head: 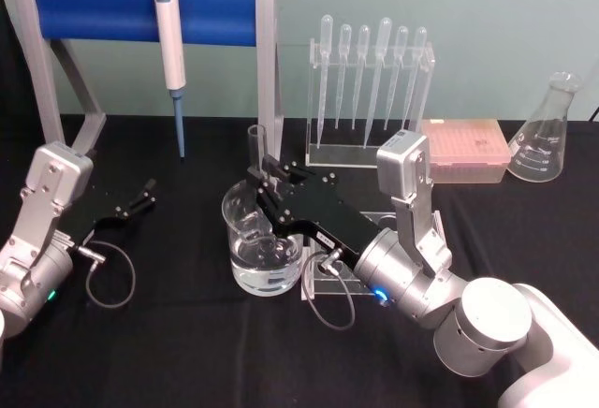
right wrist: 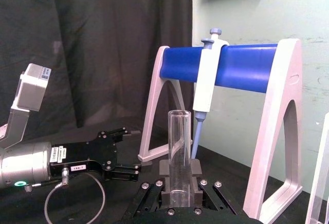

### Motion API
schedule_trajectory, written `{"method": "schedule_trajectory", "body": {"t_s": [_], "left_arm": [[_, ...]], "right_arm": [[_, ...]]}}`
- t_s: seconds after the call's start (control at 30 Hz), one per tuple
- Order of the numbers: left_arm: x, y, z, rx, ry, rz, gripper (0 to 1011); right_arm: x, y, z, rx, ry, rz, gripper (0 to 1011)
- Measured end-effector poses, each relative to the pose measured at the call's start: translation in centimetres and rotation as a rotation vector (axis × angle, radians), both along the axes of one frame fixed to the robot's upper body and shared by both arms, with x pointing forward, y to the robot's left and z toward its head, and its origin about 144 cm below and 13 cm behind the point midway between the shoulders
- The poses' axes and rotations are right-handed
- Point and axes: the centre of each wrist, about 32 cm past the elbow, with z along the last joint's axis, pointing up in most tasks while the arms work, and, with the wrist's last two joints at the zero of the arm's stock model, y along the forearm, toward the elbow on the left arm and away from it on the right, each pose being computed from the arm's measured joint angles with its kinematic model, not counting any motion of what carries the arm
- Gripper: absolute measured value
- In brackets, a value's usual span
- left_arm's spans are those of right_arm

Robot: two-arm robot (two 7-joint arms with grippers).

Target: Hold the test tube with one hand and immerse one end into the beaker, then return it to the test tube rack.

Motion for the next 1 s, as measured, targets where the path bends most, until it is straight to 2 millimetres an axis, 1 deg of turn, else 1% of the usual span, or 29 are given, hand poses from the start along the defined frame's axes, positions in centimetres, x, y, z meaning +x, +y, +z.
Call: {"method": "schedule_trajectory", "body": {"t_s": [1.0], "left_arm": [[0.0,0.0,0.0,0.0,0.0,0.0,1000]], "right_arm": [[0.0,0.0,0.0,0.0,0.0,0.0,225]]}}
